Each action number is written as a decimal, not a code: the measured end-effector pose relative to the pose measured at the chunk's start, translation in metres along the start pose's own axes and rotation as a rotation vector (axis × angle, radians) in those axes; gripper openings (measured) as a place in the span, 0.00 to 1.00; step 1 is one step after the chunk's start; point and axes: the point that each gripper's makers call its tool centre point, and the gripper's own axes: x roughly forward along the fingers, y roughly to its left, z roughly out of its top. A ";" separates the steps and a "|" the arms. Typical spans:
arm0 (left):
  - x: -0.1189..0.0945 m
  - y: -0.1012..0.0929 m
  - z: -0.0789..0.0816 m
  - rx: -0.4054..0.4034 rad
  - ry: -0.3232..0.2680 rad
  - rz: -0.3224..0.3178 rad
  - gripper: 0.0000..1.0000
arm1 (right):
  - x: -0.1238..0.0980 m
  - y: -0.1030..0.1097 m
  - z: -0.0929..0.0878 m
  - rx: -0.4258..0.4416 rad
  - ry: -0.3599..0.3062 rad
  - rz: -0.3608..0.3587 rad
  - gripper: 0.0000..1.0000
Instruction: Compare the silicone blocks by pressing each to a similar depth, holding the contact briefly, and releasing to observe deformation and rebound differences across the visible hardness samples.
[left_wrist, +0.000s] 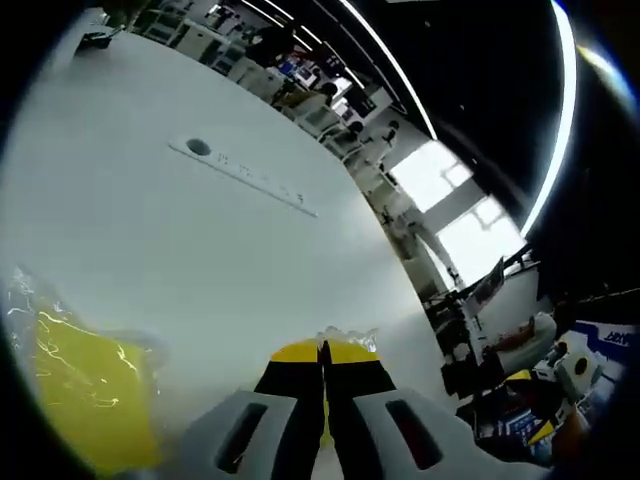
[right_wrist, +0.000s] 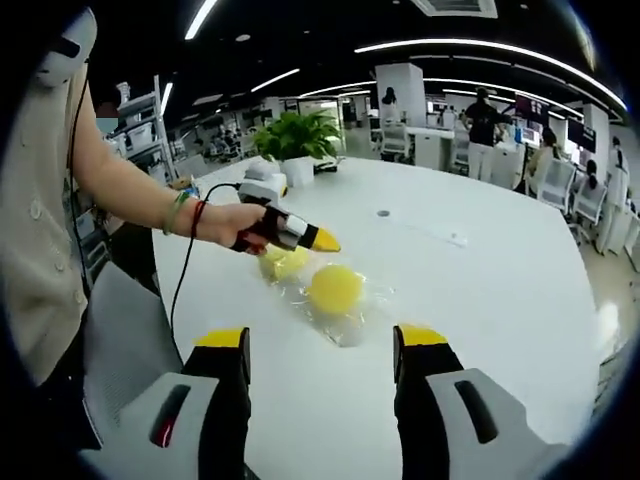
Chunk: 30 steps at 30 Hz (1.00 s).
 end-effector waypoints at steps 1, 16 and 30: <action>0.001 0.003 -0.002 -0.004 0.005 0.002 0.00 | 0.001 0.000 -0.001 -0.003 0.002 0.000 0.52; 0.020 0.034 -0.008 0.082 0.075 0.075 0.00 | -0.001 -0.009 -0.014 0.034 0.016 -0.037 0.52; 0.026 0.050 -0.012 0.139 0.109 0.117 0.00 | -0.012 -0.014 0.000 0.007 -0.010 -0.073 0.48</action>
